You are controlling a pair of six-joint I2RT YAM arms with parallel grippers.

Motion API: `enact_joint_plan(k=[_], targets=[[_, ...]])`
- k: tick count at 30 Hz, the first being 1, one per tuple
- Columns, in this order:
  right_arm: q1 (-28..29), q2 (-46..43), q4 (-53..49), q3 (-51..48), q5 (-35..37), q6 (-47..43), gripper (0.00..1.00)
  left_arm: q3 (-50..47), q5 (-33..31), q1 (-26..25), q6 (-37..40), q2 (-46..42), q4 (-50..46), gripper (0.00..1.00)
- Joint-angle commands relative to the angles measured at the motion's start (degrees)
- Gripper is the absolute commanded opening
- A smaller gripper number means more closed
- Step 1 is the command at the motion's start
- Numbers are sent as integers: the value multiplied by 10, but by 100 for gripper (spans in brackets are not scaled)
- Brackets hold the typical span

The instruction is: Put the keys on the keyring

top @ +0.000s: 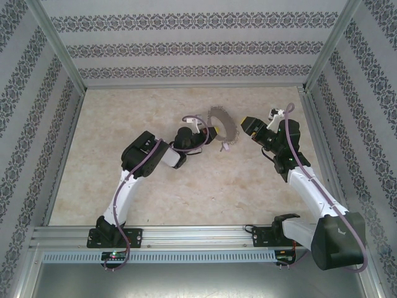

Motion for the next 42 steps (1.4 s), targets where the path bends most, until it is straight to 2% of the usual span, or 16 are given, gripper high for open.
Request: enact_joint_plan(k=[1,5,7,13,15,19,25,29,35,37,39,42], targets=[[-3,0,21,12,-3,-14,57,20,-15,13,9,17,7,0],[-3,0,24,6,-5,-11,57,22,-26,21,11,21,-7,19],[-2,-4,25,5,-7,-8,57,20,-37,26,2,19,-9,37],[3,-21,8,5,-4,-7,58,4,-77,54,-35,-19,-40,76],[2,-29,0,3,0,-7,60,-4,-87,65,-52,-38,-70,100],[1,-50,-20,-1,9,-6,67,-45,-117,83,-104,-102,-156,100],[2,-73,-53,8,13,-7,71,-46,-183,94,-110,-224,-482,100],[1,-84,-68,13,14,-7,73,-14,-260,96,-100,-286,-708,100],[1,-95,-90,16,21,-13,82,-31,-322,117,-106,-325,-827,100],[2,-99,-96,16,25,-17,83,-53,-343,118,-96,-347,-829,100],[1,-100,-105,20,34,-27,89,-73,-361,119,-79,-373,-824,100],[1,-92,-150,45,73,-69,94,-96,-391,119,-32,-425,-817,100]])
